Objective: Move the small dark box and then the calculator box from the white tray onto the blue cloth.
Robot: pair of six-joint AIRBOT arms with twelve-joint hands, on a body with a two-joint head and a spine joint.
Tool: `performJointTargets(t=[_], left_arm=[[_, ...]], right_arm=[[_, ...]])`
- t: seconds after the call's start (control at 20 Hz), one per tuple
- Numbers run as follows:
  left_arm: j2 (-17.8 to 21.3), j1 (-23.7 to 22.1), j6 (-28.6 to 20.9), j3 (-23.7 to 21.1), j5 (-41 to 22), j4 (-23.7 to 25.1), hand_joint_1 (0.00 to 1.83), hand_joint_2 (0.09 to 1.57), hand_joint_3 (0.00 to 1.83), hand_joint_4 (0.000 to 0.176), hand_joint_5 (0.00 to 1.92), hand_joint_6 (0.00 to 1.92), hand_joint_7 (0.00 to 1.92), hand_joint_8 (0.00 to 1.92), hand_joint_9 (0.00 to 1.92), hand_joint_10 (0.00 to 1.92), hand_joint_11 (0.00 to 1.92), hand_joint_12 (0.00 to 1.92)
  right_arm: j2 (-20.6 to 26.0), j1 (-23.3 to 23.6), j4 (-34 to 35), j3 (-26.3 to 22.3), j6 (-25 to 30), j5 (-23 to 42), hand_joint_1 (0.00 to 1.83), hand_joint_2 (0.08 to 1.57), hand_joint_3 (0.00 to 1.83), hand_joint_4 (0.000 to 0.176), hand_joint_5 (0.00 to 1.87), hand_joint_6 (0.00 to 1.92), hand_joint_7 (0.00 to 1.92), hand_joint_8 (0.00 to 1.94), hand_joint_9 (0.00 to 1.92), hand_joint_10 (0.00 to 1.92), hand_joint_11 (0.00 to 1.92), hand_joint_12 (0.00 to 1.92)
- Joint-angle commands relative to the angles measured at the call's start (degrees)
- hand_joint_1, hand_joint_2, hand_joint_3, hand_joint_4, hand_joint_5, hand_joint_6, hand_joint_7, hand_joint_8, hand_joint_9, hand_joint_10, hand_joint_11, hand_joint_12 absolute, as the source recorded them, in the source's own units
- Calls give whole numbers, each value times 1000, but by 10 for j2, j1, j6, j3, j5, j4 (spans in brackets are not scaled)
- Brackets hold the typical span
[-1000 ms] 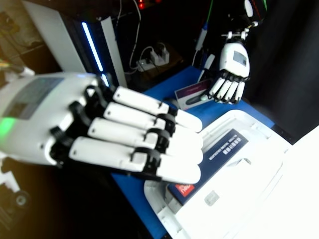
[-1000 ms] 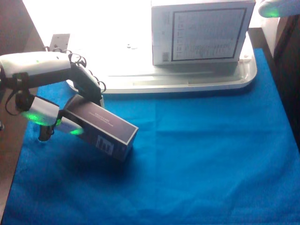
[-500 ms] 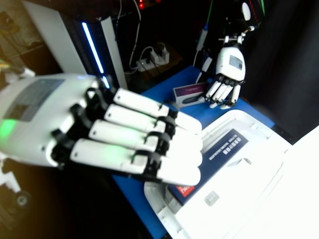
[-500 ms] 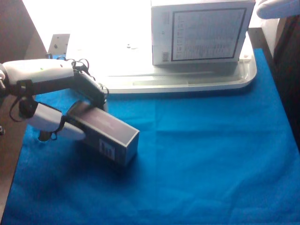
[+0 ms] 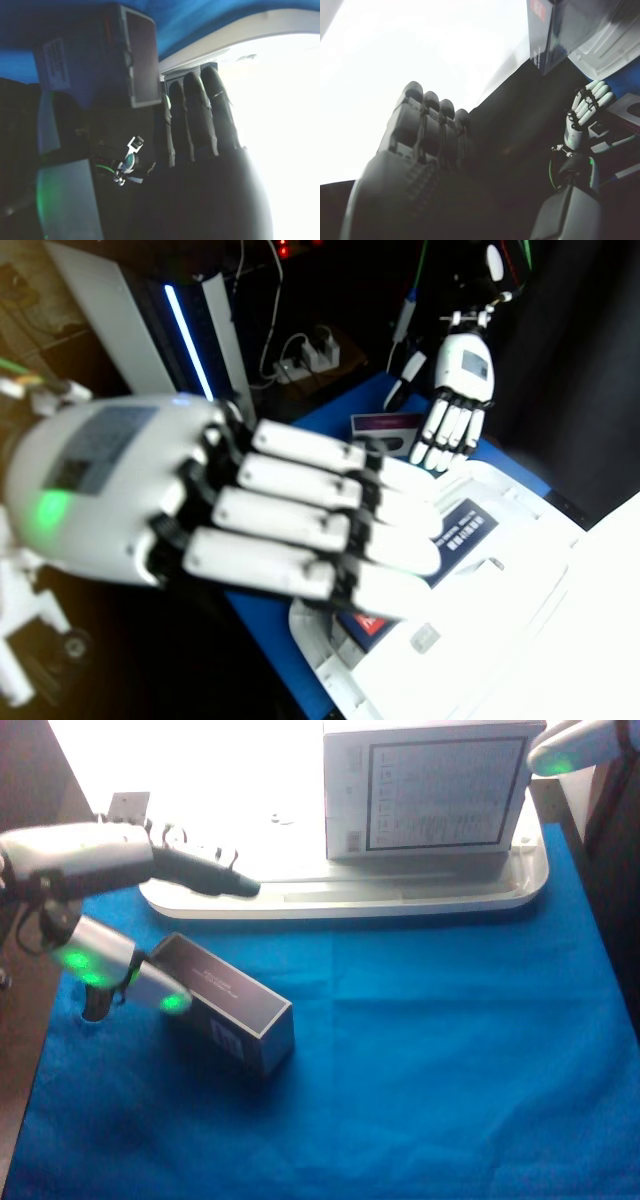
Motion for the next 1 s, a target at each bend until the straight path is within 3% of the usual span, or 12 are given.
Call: performJointTargets(t=[0.0, 0.05, 0.15, 0.2, 0.25, 0.3, 0.35, 0.4, 0.5, 0.55, 0.65, 0.95], left_arm=[[2, -13, -4, 2, -54, -31, 954, 926, 2, 30, 418, 2, 461, 1, 486, 4, 61, 1144], [3, -23, 0, 3, -55, -31, 947, 935, 1, 29, 414, 0, 470, 3, 496, 6, 44, 1212], [3, -40, 3, 5, -56, -28, 935, 948, 2, 34, 401, 4, 487, 6, 510, 9, 1, 1294], [3, -48, 4, 7, -57, -25, 900, 936, 0, 48, 399, 3, 498, 10, 517, 11, 0, 1293], [2, -63, 4, 7, -57, -19, 887, 934, 0, 44, 398, 2, 499, 10, 516, 11, 0, 1294], [1, -72, 4, 7, -58, -13, 865, 926, 0, 39, 404, 4, 509, 12, 520, 13, 0, 1328], [-1, -76, 5, 6, -59, -10, 862, 923, 0, 37, 394, 0, 508, 11, 521, 13, 0, 1333], [-3, -83, 6, 7, -64, -9, 873, 910, 0, 32, 391, 0, 520, 15, 533, 20, 0, 1363], [-5, -89, 11, 6, -71, -9, 894, 910, 0, 18, 400, 3, 538, 21, 550, 29, 0, 1341], [-4, -92, 12, 5, -74, -9, 882, 907, 0, 20, 395, 1, 531, 16, 551, 32, 0, 1362], [-2, -97, 12, 2, -80, -9, 857, 929, 5, 0, 355, 0, 484, 1, 493, 8, 0, 1266], [-3, -119, 14, -4, -92, -3, 886, 883, 0, 2, 367, 4, 442, 7, 515, 21, 0, 1438]], right_arm=[[-6, 11, 17, 6, 2, 37, 758, 598, 22, 4, 232, 0, 267, 1, 340, 14, 286, 618], [-19, 17, 12, 18, 2, 19, 772, 582, 3, 6, 230, 0, 283, 0, 398, 10, 263, 920], [-47, 25, 9, 45, 2, -4, 698, 536, 0, 0, 242, 0, 315, 1, 365, 1, 131, 993], [-61, 27, 9, 57, 2, -11, 702, 530, 0, 1, 244, 0, 325, 2, 379, 7, 118, 999], [-81, 30, 9, 76, 2, -28, 702, 541, 0, 8, 246, 0, 346, 1, 530, 29, 319, 1064], [-92, 30, 9, 85, 2, -35, 683, 609, 1, 0, 260, 1, 362, 1, 493, 6, 206, 1106], [-99, 30, 9, 94, 2, -41, 662, 652, 1, 9, 271, 1, 376, 1, 476, 1, 136, 1138], [-107, 30, 9, 107, 7, -46, 680, 647, 0, 0, 308, 2, 408, 2, 442, 0, 35, 1232], [-118, 30, -7, 132, 46, -46, 640, 693, 7, 0, 330, 3, 442, 6, 436, 5, 0, 1171], [-130, 30, -33, 151, 90, -46, 615, 717, 7, 0, 347, 4, 457, 5, 445, 5, 5, 1067], [-149, 30, -62, 183, 142, -46, 663, 786, 2, 0, 362, 1, 436, 1, 434, 1, 4, 1063], [-167, 30, -62, 207, 160, -47, 697, 721, 0, 0, 482, 4, 525, 2, 551, 3, 217, 1010]])
